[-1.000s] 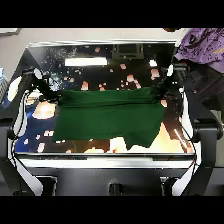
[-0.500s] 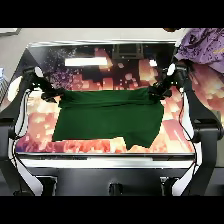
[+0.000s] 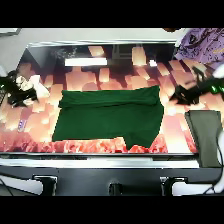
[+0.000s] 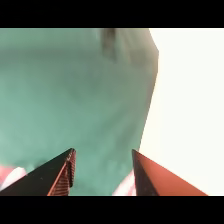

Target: Fold the clothes and pants, and hang the long-sleeved shirts on hangers.

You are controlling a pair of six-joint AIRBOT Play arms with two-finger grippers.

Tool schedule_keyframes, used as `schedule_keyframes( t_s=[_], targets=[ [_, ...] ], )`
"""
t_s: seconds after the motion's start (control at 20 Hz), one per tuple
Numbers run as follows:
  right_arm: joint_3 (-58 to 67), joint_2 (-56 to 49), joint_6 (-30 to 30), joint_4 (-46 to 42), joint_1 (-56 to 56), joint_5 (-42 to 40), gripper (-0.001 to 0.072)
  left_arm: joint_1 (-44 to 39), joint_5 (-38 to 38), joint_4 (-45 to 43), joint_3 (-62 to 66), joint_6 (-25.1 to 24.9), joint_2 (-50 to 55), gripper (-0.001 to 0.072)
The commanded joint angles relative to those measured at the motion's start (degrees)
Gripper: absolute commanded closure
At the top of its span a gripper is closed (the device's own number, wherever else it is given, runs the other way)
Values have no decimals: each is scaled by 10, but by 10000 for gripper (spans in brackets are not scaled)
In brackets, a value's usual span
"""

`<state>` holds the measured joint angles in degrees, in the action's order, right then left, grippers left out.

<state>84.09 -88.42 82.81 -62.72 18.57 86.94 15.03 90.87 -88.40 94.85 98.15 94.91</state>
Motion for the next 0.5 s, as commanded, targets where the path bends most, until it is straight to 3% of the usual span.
schedule_keyframes(
  t_s=[0.0, 0.2, 0.45],
  targets=[
    [-250, 126, -54, 53, 66, -42, 278, 50, -46, 23, -173, 4, -116, 91],
    [-441, 186, -93, 95, 65, -78, 278, 52, -63, 25, -256, 0, -160, 92],
    [-557, 188, -137, 185, 64, -135, 278, 50, -64, 24, -261, 0, -156, 92]
  ],
)
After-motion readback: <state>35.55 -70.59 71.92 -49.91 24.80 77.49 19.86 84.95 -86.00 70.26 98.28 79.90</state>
